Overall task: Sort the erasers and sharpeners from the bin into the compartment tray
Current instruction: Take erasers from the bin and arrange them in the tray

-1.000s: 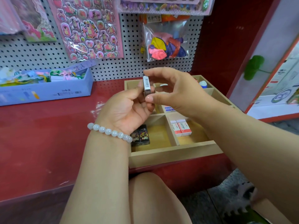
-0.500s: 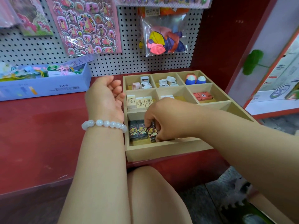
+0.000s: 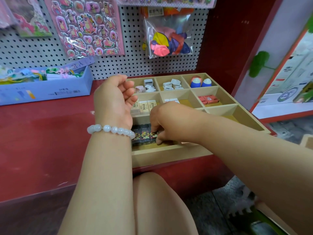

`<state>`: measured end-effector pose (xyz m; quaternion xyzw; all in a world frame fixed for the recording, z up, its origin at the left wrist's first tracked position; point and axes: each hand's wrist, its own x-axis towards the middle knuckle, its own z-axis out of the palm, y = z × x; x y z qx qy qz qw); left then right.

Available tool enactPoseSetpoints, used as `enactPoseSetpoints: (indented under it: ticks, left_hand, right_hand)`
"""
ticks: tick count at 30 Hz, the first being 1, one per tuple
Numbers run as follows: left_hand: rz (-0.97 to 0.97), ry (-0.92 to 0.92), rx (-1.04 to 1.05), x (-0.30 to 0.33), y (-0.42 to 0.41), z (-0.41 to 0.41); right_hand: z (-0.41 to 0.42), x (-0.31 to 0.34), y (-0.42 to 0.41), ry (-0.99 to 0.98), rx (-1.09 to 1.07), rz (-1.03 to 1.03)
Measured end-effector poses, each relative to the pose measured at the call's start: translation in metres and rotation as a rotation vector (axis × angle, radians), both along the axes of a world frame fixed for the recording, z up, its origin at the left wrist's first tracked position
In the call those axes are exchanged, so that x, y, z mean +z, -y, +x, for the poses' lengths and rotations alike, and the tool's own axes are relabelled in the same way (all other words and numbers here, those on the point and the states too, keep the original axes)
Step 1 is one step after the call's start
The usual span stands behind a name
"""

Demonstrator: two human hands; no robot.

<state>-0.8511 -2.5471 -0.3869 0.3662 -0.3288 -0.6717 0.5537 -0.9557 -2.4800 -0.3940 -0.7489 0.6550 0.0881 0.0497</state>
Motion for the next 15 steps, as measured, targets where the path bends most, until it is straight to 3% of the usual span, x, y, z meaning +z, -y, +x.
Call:
enactPoseSetpoints:
  ticks: [7,15]
  left_hand:
    - [-0.14,0.082,-0.131,0.014,-0.036,-0.021]
    - [-0.396,0.343,-0.5,0.01,-0.119,-0.085]
  right_hand:
    - [-0.038,0.022,-0.056,0.313,-0.068,-0.317]
    - [-0.119,0.038,-0.163,0.477,-0.383,-0.521]
